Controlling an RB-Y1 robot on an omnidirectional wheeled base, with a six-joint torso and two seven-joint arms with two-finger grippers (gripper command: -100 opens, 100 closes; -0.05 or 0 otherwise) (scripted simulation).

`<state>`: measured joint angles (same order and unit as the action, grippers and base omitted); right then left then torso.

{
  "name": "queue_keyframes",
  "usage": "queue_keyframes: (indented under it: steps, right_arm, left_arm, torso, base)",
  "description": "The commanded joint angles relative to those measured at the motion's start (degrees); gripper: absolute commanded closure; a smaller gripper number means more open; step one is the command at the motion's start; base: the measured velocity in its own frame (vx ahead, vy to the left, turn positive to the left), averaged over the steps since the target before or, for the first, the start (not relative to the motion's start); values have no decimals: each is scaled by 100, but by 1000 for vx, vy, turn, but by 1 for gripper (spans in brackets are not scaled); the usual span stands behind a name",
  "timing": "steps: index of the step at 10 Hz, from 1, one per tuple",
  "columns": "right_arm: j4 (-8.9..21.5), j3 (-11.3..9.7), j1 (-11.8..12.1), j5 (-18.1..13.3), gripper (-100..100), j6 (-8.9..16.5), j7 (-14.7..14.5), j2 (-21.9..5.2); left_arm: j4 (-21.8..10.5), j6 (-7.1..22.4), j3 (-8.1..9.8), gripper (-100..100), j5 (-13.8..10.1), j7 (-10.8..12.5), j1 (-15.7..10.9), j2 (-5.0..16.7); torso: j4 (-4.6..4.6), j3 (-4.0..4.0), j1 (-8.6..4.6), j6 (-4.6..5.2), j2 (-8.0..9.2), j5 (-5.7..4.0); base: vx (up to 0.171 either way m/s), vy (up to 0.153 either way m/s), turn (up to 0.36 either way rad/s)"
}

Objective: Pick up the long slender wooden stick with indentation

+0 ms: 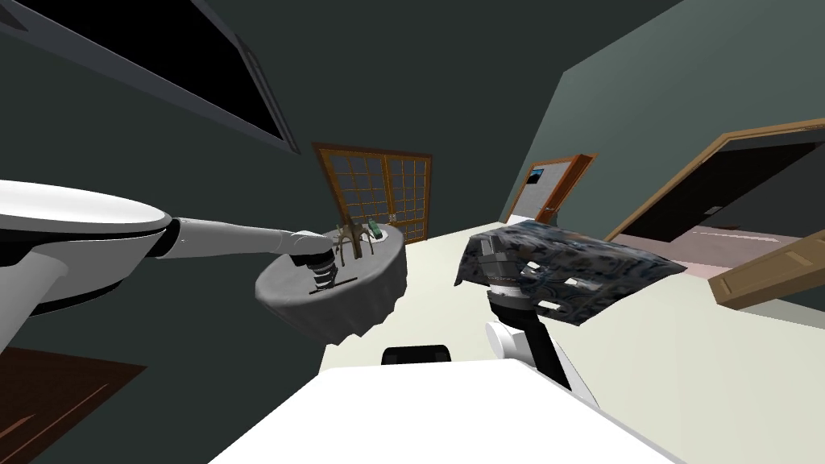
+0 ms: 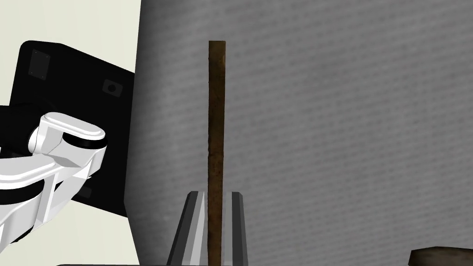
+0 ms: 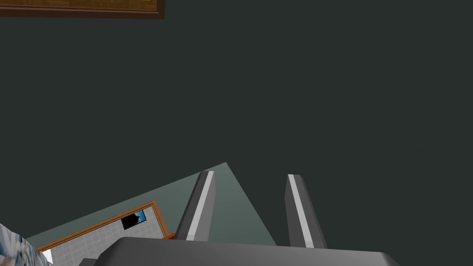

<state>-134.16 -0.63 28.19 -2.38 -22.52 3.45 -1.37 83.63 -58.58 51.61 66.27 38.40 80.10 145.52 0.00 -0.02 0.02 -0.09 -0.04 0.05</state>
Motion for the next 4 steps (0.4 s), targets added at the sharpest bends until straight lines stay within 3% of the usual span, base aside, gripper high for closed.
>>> queue_keyframes:
  steps: [1, 3, 4]
  right_arm:
    - [0, 0, 0, 0, 0, 0, 0, 0]
    - [0, 0, -1, 0, 0, 0, 0, -1]
    - [0, 0, 0, 0, 0, 0, 0, 0]
  left_arm:
    - [60, -187, 45, 100, -20, 147, -181, -4]
    - [71, -215, 52, 100, -25, 152, -222, -14]
    - [72, -237, 60, 0, -28, 174, -234, -9]
  torso:
    - [0, 0, 0, 0, 0, 0]
    - [4, 7, 15, 4, 11, 1]
    - [2, 5, 11, 0, 9, 3]
  base:
    - [-19, 42, -76]
    - [-25, 47, -54]
    - [0, 0, 0]
